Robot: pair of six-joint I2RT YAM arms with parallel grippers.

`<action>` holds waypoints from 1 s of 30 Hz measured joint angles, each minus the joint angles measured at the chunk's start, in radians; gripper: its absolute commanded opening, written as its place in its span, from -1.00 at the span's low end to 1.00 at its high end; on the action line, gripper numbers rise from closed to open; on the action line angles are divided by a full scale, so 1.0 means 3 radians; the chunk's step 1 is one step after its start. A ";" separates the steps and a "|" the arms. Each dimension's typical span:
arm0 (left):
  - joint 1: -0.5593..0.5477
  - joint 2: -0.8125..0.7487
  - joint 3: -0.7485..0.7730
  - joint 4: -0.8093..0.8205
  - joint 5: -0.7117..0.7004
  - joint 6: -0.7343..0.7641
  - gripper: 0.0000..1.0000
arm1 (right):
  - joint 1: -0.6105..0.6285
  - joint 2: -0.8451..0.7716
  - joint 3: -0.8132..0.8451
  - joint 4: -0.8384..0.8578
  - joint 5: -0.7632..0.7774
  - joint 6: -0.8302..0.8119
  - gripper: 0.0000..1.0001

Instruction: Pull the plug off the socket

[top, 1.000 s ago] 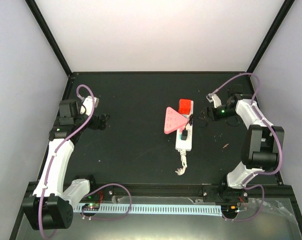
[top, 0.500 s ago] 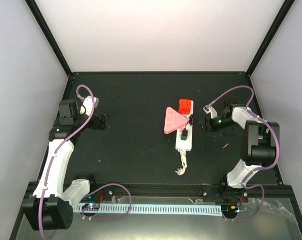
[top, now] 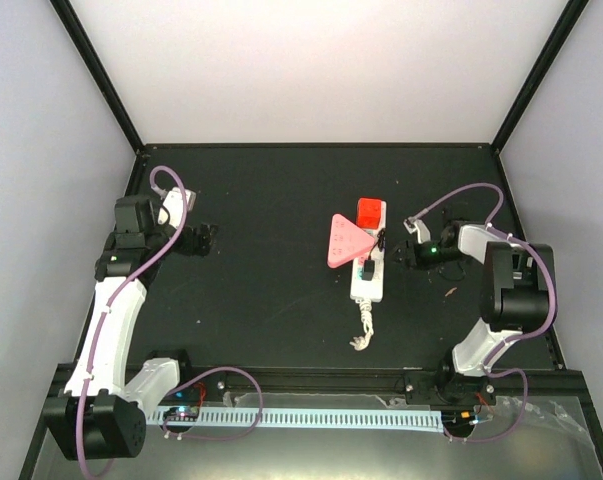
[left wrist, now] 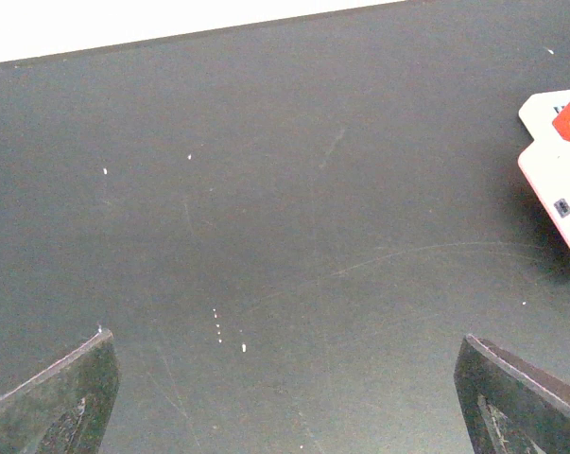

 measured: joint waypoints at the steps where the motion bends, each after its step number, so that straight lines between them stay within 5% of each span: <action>1: 0.0000 0.0004 0.0000 -0.0003 0.0001 0.0001 0.98 | 0.0010 0.0000 -0.0018 0.0029 0.0000 0.0022 0.11; 19: 0.0000 0.0034 0.0011 -0.0038 0.0028 0.0070 0.98 | 0.0370 0.0248 -0.0051 0.0456 0.0000 0.0482 0.10; 30: 0.0000 0.0037 0.0069 -0.0039 0.0089 0.0086 0.98 | 0.0985 0.0248 -0.0057 0.0877 0.0000 0.0848 0.48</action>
